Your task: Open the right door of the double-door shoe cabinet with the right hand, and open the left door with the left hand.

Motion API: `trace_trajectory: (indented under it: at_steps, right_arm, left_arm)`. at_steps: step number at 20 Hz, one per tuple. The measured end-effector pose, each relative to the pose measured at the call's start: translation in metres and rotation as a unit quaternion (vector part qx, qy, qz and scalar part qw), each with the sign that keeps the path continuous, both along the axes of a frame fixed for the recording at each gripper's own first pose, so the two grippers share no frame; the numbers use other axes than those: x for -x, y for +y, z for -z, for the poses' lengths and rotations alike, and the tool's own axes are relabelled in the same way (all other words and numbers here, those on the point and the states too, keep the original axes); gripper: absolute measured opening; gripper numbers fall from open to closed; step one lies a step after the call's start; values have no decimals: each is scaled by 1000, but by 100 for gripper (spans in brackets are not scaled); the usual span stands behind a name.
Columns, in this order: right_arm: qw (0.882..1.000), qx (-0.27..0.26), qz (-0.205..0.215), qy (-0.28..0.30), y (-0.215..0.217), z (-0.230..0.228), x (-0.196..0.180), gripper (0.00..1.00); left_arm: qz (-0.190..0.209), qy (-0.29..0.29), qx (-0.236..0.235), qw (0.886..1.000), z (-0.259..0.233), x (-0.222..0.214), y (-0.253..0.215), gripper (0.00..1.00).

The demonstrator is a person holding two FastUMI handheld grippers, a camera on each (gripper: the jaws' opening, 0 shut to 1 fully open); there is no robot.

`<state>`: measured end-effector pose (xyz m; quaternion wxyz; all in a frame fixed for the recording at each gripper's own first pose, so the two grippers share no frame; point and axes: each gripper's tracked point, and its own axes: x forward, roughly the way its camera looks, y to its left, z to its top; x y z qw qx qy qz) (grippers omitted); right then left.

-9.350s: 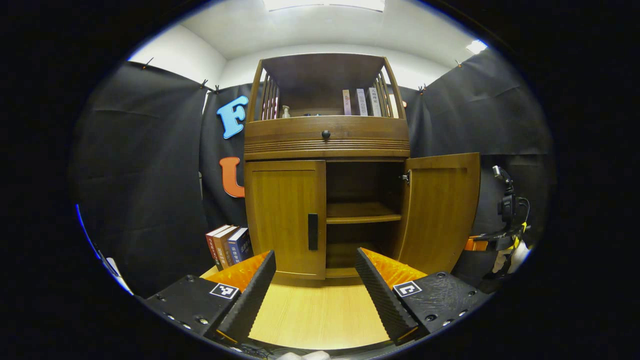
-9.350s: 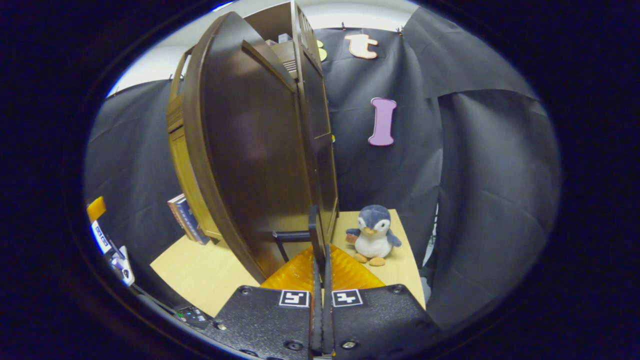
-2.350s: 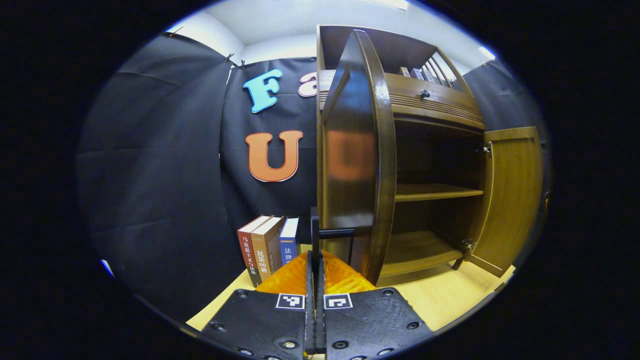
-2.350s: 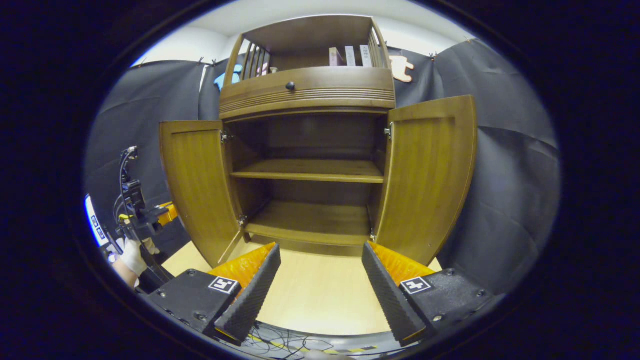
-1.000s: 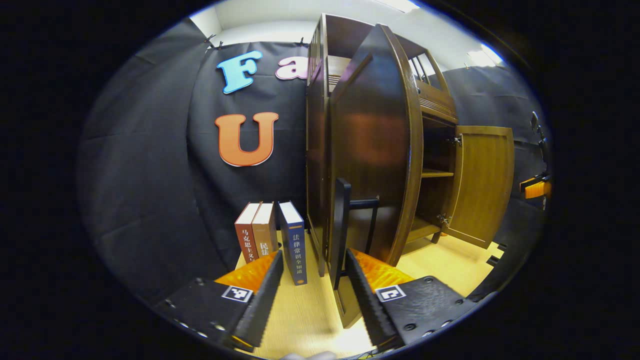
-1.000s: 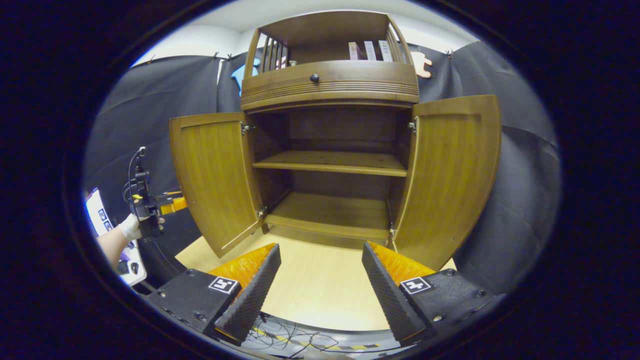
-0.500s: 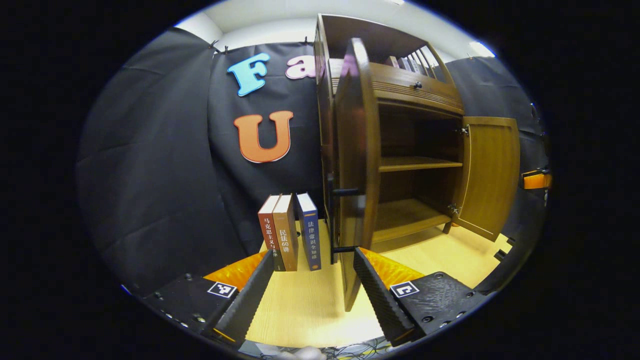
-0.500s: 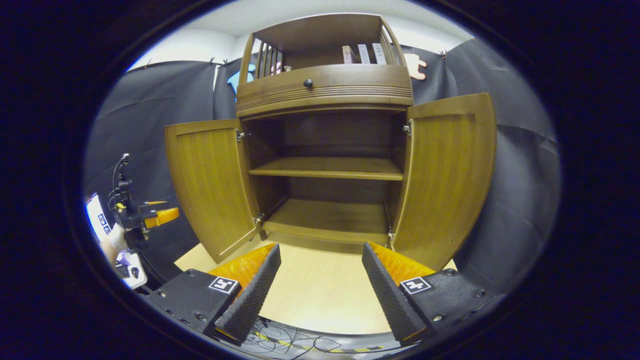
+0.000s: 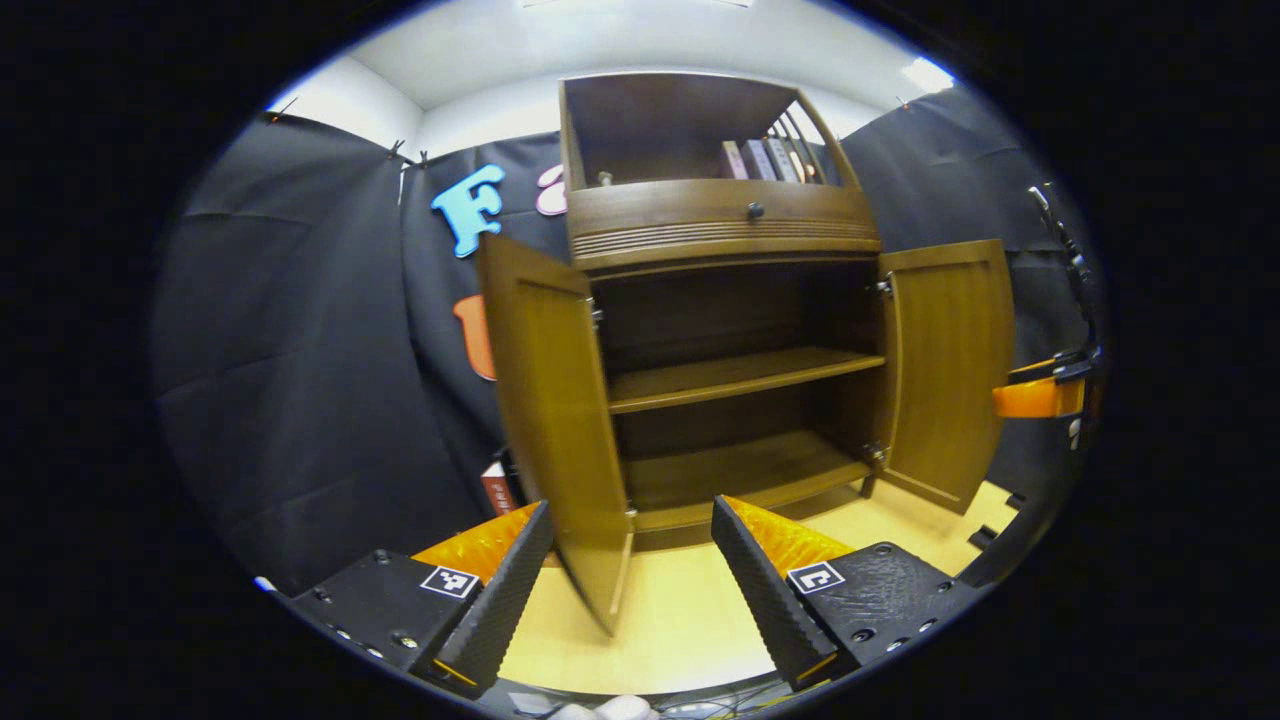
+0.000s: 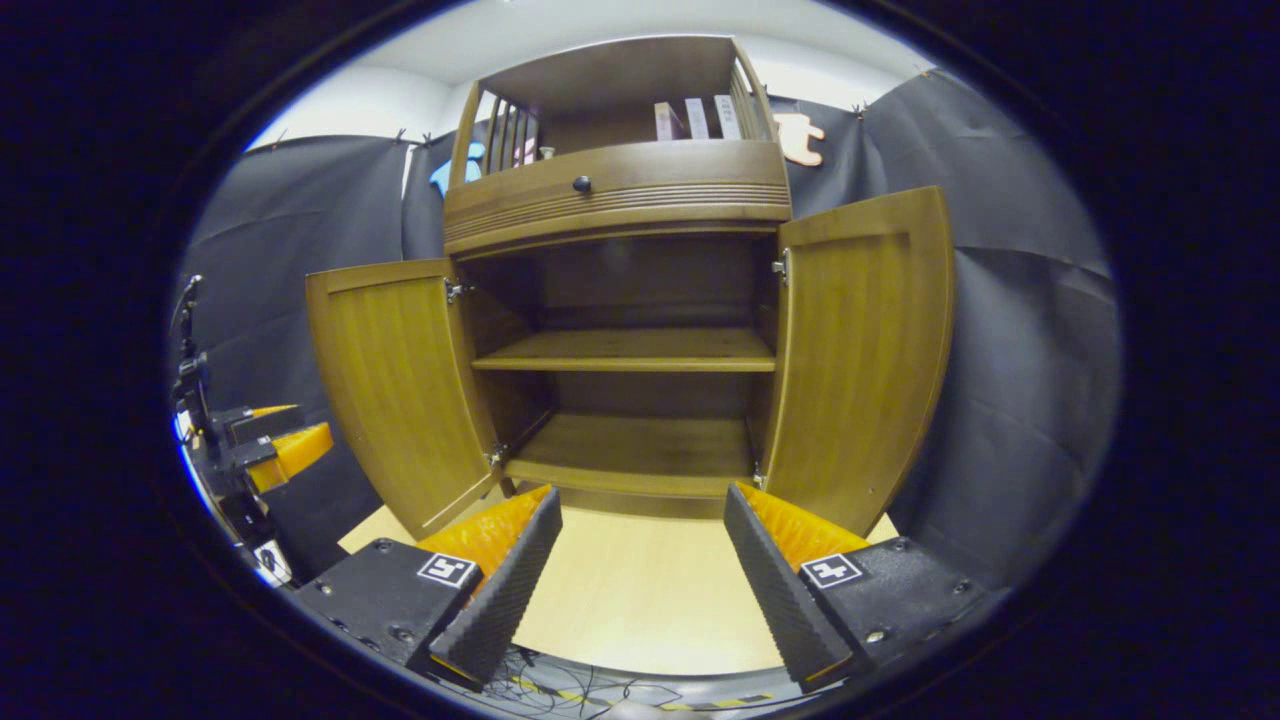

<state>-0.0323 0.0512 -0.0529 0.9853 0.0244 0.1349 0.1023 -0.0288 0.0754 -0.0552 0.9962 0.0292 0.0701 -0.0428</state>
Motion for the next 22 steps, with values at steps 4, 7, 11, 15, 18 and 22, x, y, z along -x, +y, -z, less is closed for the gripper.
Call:
trace_trajectory:
  at_steps: [4, 7, 11, 15, 18, 22]
  right_arm:
    - [1000, -6, 24, -14, -12, -6, -1, 100]
    - [998, 6, 43, -34, -20, -12, 0, 100]
    - [997, 14, 53, -48, -24, -16, 4, 100]
    - [997, 12, 57, -50, -26, -18, 4, 100]
    - [997, 8, 63, -54, -30, -22, 3, 100]
    - [995, 2, 70, -66, -35, -30, 1, 100]
  left_arm:
    - [-6, -4, -7, 1000, -4, 0, -40, 96]
    - [-6, 2, 15, 1000, 3, -1, -62, 96]
    - [-25, 5, 36, 999, 3, -4, -65, 96]
    - [-21, -11, 26, 999, -11, -2, -73, 96]
    - [-17, -23, 27, 999, -22, -2, -74, 96]
    - [-19, -33, 38, 999, -34, 0, -70, 96]
